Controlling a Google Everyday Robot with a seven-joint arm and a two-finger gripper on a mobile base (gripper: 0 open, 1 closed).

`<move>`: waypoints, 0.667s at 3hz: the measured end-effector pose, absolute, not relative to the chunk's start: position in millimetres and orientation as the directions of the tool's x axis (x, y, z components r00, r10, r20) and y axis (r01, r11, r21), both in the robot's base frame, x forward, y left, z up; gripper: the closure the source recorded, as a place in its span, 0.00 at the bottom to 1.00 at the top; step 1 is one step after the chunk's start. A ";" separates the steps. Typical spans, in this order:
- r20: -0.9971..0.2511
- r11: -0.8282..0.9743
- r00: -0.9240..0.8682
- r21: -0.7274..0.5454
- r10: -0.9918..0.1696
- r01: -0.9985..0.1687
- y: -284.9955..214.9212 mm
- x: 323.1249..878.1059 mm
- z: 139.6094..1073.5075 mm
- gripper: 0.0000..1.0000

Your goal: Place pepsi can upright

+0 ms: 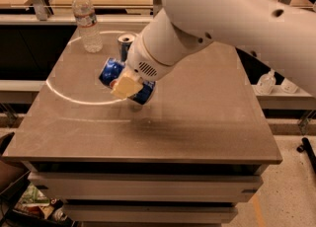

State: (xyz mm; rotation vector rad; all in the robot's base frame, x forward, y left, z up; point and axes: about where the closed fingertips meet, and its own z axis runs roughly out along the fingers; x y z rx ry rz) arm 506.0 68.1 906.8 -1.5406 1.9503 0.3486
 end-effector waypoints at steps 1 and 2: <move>-0.702 0.262 -0.073 -0.165 -0.708 -0.951 68.2 502.6 909.8 1.00; -0.787 0.255 -0.039 -0.151 -0.615 -0.955 65.2 497.4 909.2 1.00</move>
Offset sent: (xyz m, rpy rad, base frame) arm -0.0151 -0.0159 0.0040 0.4259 -0.0883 0.1148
